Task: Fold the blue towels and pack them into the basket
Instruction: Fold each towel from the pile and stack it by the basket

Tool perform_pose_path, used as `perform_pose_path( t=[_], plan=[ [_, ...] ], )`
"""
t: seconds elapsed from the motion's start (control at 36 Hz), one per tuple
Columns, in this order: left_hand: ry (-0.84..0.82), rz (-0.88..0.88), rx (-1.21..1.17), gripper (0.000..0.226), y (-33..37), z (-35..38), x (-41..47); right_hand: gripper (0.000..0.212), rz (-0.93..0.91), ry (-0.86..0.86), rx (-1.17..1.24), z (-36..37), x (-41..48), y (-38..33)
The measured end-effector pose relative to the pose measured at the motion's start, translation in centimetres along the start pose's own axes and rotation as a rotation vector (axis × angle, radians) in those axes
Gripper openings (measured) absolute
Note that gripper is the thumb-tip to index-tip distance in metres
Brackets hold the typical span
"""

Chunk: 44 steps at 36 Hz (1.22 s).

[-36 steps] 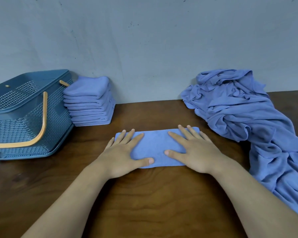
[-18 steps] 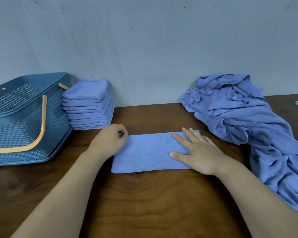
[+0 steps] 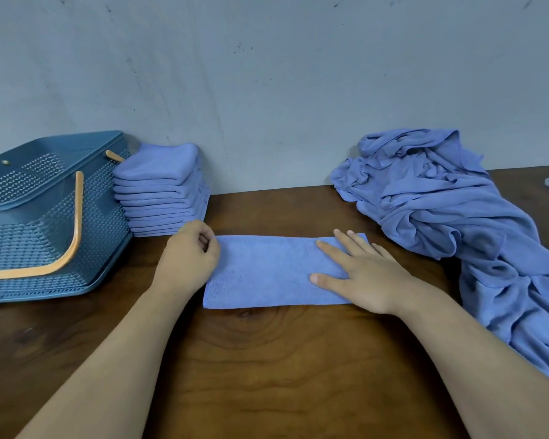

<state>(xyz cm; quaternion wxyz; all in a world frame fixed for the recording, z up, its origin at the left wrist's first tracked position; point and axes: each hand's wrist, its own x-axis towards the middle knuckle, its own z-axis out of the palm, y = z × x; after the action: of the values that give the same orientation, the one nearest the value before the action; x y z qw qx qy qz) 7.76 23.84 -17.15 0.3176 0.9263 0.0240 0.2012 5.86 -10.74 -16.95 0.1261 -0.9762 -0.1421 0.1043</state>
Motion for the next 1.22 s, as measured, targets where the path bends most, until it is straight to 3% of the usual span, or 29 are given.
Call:
perform_pose_path(
  t=[0.14,0.28,0.39,0.53,0.64,0.72,0.81,0.86,0.94,1.11,1.22],
  plan=[
    [-0.061,-0.002,0.075,0.004,0.4,0.6,0.0,0.091,0.000,-0.004,0.003,0.0,-0.1,-0.1],
    [-0.061,0.160,0.098,0.020,2.7,0.3,-0.5,0.095,0.006,-0.001,0.003,-0.1,-0.1,-0.2],
    [-0.362,0.242,0.098,0.041,5.6,1.6,-2.4,0.098,0.009,0.014,-0.003,0.0,0.0,-0.1],
    [-0.612,0.256,0.376,0.085,4.9,3.0,-3.4,0.100,0.033,0.017,-0.008,0.3,0.2,-0.1],
    [-0.644,0.241,0.415,0.103,4.9,2.9,-3.4,0.097,0.068,0.065,-0.108,0.2,0.1,-0.3],
    [-0.639,0.242,0.430,0.105,5.1,3.1,-3.5,0.079,-0.088,0.257,-0.227,0.5,0.4,-2.2],
    [-0.557,0.367,0.417,0.092,5.3,3.0,-3.6,0.065,-0.231,0.203,-0.119,1.5,0.9,-4.4],
    [-0.531,0.481,0.372,0.078,5.4,3.3,-3.7,0.061,-0.235,0.149,-0.116,2.2,1.3,-4.5],
    [-0.629,0.462,0.339,0.077,5.4,4.0,-4.0,0.062,-0.206,0.109,-0.097,2.1,1.5,-3.4],
    [-0.690,0.366,0.363,0.112,5.4,4.1,-3.6,0.084,-0.125,0.058,-0.055,1.1,1.6,-1.4],
    [-0.726,0.324,0.349,0.113,5.5,3.5,-3.1,0.093,-0.035,0.052,-0.010,0.3,1.4,0.4]
  ],
)
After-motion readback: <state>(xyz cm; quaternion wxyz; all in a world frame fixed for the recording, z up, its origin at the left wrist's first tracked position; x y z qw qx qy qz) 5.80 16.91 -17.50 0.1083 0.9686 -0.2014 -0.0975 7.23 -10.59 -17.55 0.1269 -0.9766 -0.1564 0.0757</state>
